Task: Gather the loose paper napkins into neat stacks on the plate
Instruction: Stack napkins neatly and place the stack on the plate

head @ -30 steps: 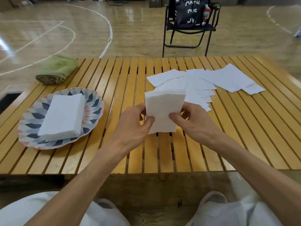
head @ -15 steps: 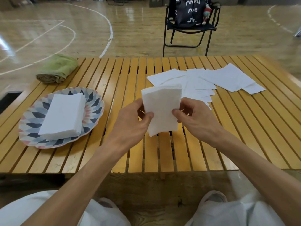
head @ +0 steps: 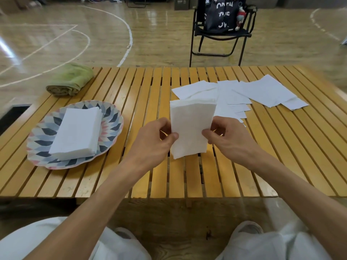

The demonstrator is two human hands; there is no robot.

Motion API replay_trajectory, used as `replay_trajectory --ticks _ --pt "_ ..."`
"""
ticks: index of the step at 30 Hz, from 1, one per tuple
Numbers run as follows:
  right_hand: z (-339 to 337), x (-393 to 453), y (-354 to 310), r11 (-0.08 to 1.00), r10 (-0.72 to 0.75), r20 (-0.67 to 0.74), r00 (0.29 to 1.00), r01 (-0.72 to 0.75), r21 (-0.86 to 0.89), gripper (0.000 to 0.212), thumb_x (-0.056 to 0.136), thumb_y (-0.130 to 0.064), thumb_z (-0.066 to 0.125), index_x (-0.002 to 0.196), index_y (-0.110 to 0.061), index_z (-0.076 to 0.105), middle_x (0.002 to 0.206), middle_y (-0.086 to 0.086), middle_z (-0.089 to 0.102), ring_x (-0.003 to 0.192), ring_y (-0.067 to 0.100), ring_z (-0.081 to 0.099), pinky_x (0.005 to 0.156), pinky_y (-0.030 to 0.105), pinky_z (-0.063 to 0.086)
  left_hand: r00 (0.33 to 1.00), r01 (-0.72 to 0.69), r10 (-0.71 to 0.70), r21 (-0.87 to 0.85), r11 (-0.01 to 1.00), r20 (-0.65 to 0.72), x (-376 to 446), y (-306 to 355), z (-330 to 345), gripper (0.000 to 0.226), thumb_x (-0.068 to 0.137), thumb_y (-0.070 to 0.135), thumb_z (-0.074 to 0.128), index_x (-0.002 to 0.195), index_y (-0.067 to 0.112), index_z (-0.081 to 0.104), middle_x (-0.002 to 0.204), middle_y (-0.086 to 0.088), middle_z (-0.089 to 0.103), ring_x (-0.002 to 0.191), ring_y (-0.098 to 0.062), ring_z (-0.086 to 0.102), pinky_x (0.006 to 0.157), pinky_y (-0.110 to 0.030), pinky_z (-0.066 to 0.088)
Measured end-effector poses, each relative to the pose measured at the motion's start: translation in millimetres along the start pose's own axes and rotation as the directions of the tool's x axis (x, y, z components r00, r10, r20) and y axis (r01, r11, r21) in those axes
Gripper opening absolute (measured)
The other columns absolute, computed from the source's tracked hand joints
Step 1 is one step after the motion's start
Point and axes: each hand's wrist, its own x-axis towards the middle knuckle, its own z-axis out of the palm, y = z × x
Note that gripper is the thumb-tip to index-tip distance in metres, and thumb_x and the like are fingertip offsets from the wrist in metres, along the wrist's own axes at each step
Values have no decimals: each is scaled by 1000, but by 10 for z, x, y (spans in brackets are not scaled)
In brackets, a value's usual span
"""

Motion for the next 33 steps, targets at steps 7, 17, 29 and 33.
replay_trajectory --ticks 7,17,29,33 --pt "-106 -66 -188 996 -13 -21 1000 15 92 8 95 -32 65 89 -29 69 83 -13 71 77 5 68 66 18 55 999 -13 11 -56 998 -33 -50 60 -180 7 94 29 64 97 34 63 91 16 66 88 0 61 73 -18 49" --pt "-348 -68 -695 990 -11 -78 997 21 141 11 96 -29 65 93 -21 72 80 -11 73 69 6 69 58 12 50 995 -52 35 -172 984 -98 -56 406 -512 5 94 23 65 97 25 68 88 11 71 86 -1 65 72 -13 53" --pt "476 459 -1456 913 130 178 975 -187 362 13 95 -20 64 87 -17 72 89 5 76 53 3 62 53 22 41 962 187 -205 -111 976 -180 -116 12 -1558 9 93 17 66 99 22 70 84 8 75 71 -3 69 62 -19 52" --pt "978 724 -1749 893 180 282 942 -276 355 17 93 -15 65 100 -1 72 89 12 76 59 13 64 49 25 37 917 288 -287 -38 957 -278 -107 -323 -1895 7 92 19 68 98 23 67 81 5 73 60 1 65 49 -15 47"
